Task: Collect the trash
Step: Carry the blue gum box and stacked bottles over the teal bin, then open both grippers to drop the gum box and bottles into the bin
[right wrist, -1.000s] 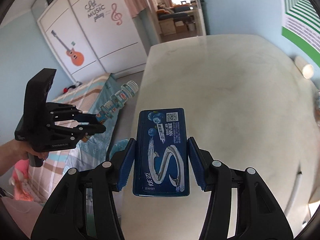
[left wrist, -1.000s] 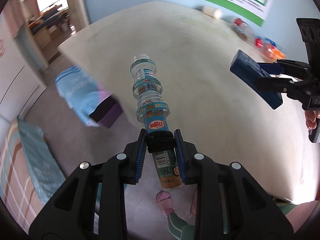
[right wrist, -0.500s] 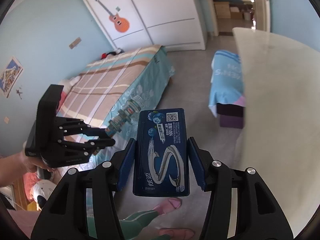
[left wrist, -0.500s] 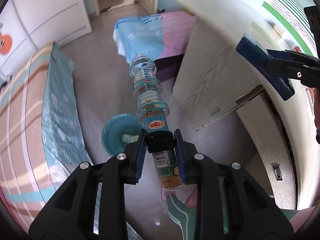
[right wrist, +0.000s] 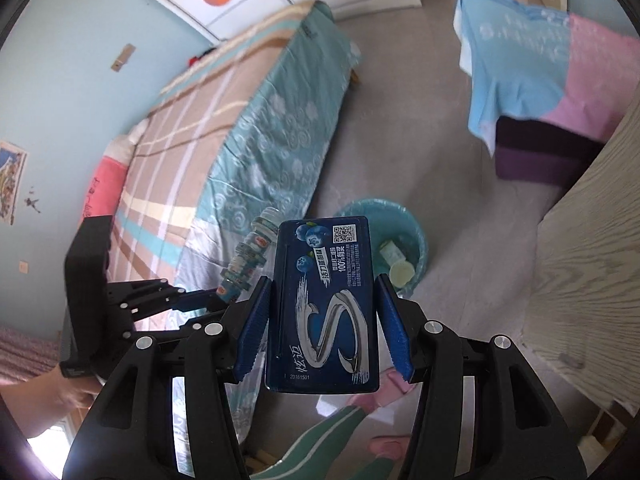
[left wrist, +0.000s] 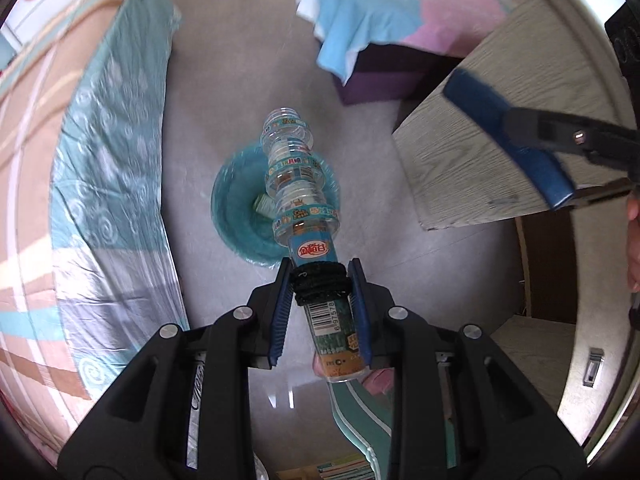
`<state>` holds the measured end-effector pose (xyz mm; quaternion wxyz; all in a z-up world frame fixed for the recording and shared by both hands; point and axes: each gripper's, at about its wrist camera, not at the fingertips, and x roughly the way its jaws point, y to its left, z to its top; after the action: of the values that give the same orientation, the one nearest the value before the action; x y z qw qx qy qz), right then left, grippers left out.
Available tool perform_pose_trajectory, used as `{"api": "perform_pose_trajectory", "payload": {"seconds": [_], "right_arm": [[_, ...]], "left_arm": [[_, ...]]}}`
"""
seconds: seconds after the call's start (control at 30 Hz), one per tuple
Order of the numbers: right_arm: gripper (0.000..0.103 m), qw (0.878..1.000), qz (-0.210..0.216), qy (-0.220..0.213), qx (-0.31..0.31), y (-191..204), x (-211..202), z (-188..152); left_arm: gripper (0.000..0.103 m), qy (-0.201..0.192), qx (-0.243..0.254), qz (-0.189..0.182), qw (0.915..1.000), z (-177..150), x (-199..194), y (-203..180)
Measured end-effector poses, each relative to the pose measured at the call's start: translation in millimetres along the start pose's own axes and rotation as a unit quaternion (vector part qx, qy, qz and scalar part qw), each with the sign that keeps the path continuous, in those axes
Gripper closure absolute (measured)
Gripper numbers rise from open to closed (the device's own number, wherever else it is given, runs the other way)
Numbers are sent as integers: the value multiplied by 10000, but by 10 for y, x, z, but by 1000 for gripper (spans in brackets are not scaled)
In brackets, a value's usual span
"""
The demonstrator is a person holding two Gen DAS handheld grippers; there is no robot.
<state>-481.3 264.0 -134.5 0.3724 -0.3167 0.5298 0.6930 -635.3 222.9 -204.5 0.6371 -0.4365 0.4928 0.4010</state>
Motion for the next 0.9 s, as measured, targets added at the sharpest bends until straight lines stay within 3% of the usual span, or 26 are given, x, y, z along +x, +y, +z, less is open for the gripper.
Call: {"api": "perform_pose_trajectory", "payload": {"seconds": [0.37,0.6,0.77,0.8,0.87,0.9], "right_arm": [[50,9919,-174,981,788,-603,1834,-4],[50,9800,-137,1284,1517,-947,2593,-108],[48,9725,-167,1398,1856,-1096,2915,-156],[48,9716,-169,1398,1902,-1112,2941,-159],[48,9705,-127,1360,1987,-1133,2980,-158],[47,9705,-139,1339,2000,-1136,2972,-158]], "left_arm": [[78,522,-126,-30,9986,102,1185,494],[77,865,-178,-50,9961,178,1798,682],[76,1078,-94,191,9939,188,2060,734],[75,1075,-75,260,9938,198,2074,738],[54,1097,-24,383,9932,214,2120,767],[50,1092,-18,424,9931,216,2124,774]]}}
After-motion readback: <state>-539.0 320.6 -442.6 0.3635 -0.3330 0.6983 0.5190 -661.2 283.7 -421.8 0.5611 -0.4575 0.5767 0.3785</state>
